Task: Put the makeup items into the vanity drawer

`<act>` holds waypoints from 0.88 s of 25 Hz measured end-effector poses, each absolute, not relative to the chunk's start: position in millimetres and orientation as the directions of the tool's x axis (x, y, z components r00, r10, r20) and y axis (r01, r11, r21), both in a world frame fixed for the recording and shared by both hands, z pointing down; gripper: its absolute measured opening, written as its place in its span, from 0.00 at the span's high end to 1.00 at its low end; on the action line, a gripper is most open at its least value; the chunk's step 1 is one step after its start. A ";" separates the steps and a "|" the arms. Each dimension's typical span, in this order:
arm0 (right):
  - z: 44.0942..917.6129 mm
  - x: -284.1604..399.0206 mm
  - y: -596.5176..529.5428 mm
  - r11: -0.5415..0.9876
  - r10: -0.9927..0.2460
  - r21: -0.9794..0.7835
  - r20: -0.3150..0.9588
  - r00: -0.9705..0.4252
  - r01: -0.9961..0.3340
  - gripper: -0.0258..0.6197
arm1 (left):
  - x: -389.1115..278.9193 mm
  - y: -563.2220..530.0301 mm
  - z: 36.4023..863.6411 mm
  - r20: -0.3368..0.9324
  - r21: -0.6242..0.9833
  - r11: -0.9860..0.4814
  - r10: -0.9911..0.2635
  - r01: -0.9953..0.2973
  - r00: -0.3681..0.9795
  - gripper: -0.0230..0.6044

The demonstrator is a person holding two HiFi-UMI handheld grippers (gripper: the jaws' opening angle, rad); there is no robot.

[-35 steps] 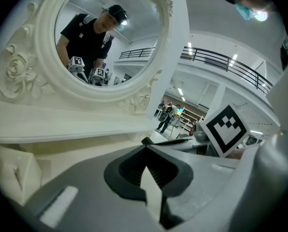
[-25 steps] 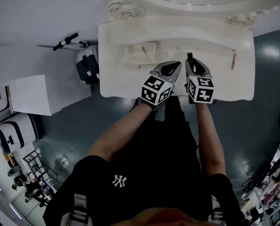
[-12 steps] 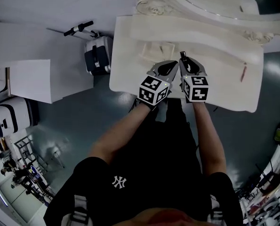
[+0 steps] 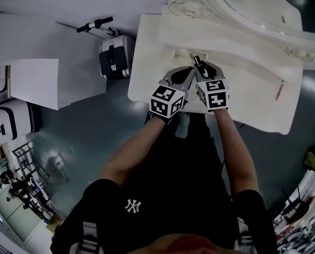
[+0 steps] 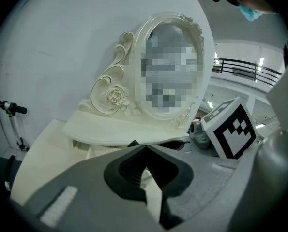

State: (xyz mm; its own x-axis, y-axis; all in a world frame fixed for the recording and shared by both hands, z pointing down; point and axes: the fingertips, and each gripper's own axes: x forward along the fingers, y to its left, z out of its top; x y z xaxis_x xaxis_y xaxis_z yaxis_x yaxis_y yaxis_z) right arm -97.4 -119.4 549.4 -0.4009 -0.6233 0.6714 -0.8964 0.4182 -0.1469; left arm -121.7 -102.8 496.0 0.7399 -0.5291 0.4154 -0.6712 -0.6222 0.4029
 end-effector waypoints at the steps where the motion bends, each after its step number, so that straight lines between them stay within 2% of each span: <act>1: 552.5 -101.1 -121.3 0.429 -0.615 -0.144 0.676 -0.405 -0.892 0.77 | -125.3 -105.0 497.7 0.418 0.404 -0.616 -0.533 -0.676 0.735 0.96; 15: 580.6 -138.9 -124.1 0.569 -0.484 -0.080 0.773 -0.411 -0.819 0.77 | -156.4 -124.7 511.0 0.439 0.413 -0.568 -0.561 -0.712 0.702 0.96; 22: 587.5 -140.4 -124.7 0.576 -0.442 -0.095 0.799 -0.408 -0.812 0.76 | -158.2 -126.0 511.2 0.436 0.416 -0.569 -0.560 -0.710 0.704 0.96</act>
